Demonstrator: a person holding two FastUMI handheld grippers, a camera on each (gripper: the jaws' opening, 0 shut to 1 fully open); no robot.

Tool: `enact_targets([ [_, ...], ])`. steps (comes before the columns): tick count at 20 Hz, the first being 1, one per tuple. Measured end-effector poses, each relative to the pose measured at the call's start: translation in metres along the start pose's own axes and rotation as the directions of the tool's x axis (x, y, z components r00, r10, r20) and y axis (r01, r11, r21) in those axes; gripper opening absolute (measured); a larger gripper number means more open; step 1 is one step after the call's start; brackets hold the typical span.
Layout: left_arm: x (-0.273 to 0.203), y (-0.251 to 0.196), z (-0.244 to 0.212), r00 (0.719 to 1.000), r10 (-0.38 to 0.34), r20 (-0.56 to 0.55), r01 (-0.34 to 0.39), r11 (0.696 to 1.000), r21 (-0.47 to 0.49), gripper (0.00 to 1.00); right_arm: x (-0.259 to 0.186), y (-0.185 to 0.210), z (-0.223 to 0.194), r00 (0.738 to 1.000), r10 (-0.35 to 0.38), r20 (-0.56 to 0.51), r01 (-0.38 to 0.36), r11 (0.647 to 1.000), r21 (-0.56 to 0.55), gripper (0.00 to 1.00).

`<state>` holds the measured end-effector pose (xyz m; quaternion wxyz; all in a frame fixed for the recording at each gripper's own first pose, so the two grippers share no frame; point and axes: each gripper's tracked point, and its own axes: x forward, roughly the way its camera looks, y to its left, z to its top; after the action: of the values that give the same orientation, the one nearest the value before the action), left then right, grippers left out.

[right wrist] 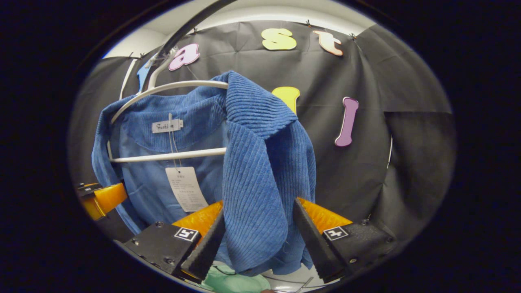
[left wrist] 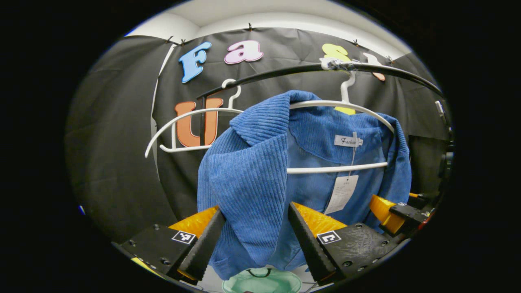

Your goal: Grasp the clothes on the hanger with both hands and then place them into the laundry hamper below.

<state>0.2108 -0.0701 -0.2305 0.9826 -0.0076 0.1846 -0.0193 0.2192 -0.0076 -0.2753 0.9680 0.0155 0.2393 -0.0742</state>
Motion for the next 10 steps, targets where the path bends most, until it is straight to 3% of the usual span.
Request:
enact_targets([
  [1,0.007,-0.001,-0.002,1.0,-0.001,-0.011,0.001,1.0,-0.005,0.84,0.002,-0.001,0.0,1.0,0.0,0.005,0.0,1.0,0.007,0.94],
  [2,0.013,0.0,-0.004,1.0,0.004,-0.021,-0.004,1.0,-0.007,0.91,0.005,-0.002,0.0,1.0,0.002,0.009,-0.002,1.0,0.014,0.93],
  [5,0.023,0.002,-0.01,0.998,0.031,-0.046,-0.032,0.999,-0.013,0.78,0.013,-0.006,-0.006,1.0,0.003,0.004,-0.004,0.999,0.046,0.79],
  [8,0.024,0.009,-0.011,0.998,0.05,-0.045,-0.05,0.999,-0.012,0.45,0.012,-0.016,-0.008,1.0,-0.006,0.015,0.005,0.996,0.084,0.66],
  [9,0.024,0.013,-0.012,0.997,0.06,-0.047,-0.06,0.998,-0.013,0.34,0.012,-0.019,-0.006,1.0,-0.015,0.025,0.013,0.996,0.088,0.56],
  [10,0.022,0.007,-0.012,0.998,0.036,-0.048,-0.037,0.999,-0.016,0.22,0.009,-0.023,-0.002,0.999,-0.02,0.038,0.017,0.996,0.087,0.51],
])
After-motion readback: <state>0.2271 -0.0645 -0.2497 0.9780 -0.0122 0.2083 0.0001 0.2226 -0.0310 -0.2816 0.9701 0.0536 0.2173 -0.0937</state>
